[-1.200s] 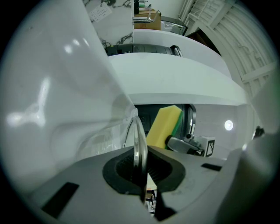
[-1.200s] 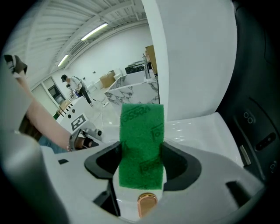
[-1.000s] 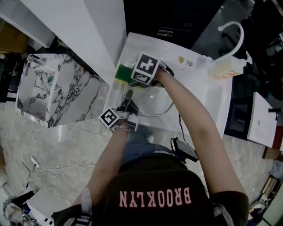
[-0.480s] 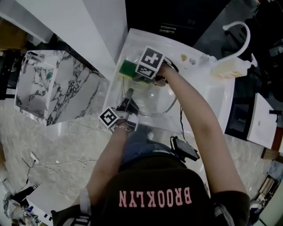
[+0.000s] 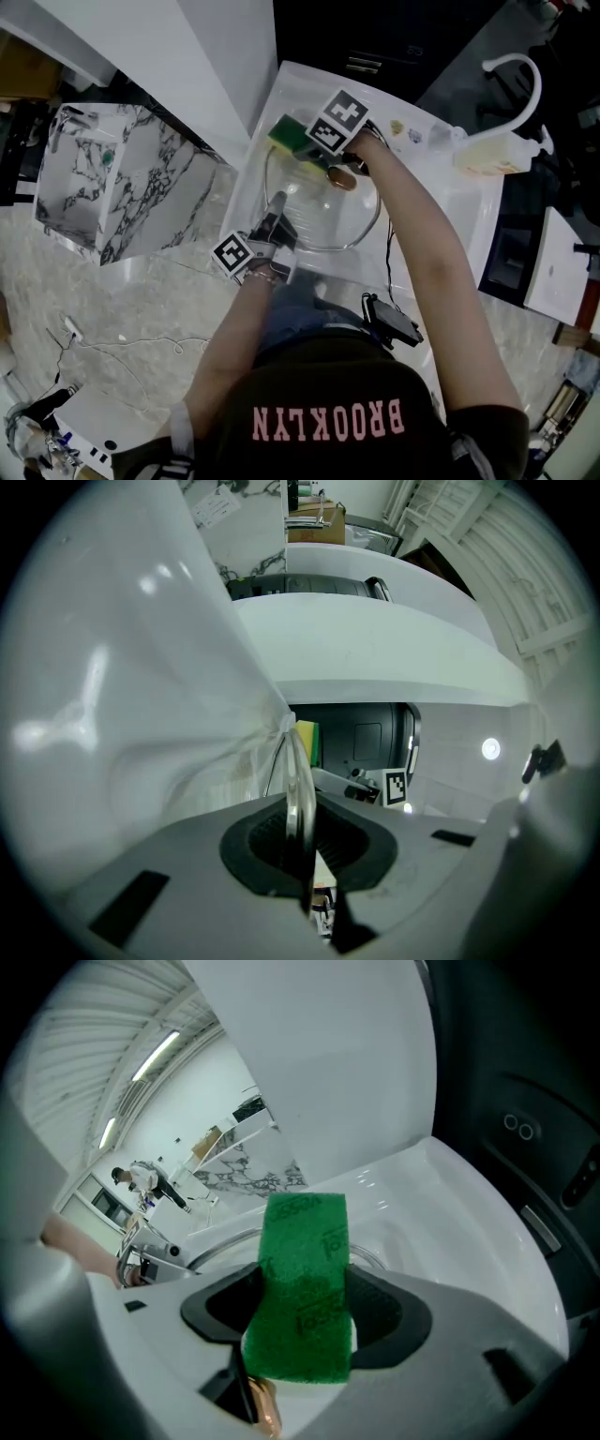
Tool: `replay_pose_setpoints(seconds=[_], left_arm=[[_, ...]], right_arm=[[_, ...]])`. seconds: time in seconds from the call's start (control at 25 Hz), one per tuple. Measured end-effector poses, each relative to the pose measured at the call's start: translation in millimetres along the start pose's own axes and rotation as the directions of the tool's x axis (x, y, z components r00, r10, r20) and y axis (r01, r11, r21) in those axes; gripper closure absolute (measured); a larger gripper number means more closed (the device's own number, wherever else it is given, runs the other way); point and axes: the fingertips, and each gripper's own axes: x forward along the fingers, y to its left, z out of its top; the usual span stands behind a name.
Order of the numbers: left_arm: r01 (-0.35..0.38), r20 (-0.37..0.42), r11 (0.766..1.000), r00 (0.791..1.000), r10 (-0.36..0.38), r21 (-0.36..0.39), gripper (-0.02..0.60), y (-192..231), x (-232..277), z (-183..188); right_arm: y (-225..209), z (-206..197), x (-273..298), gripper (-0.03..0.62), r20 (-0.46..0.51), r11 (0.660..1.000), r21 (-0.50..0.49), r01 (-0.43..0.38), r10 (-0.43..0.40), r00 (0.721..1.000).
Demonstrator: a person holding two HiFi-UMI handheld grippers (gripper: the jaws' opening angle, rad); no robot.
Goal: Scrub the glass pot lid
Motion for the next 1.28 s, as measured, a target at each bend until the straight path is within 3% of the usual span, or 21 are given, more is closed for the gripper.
replay_pose_setpoints(seconds=[0.44,0.76,0.88,1.12,1.28], left_arm=[[-0.001,0.001,1.0,1.0,0.001,-0.016,0.563,-1,0,0],[0.002,-0.001,1.0,1.0,-0.002,-0.022,0.563,-1,0,-1],[0.001,-0.002,1.0,1.0,-0.001,-0.02,0.563,-2,0,-2],[0.005,-0.001,1.0,1.0,-0.005,-0.025,0.563,-2,0,-2],[0.001,-0.002,1.0,1.0,-0.002,-0.023,0.563,-1,1,-1]], right_arm=[[-28,-28,-11,0.321,-0.012,0.998,0.058,0.005,-0.004,1.0],[-44,-57,-19,0.321,0.002,0.988,0.153,0.001,-0.001,1.0],[-54,-68,-23,0.321,-0.001,0.985,0.172,0.031,-0.031,1.0],[-72,-81,-27,0.322,-0.027,0.982,0.149,0.116,-0.113,0.993],[-79,-86,-32,0.322,-0.066,0.98,0.038,0.194,-0.191,0.979]])
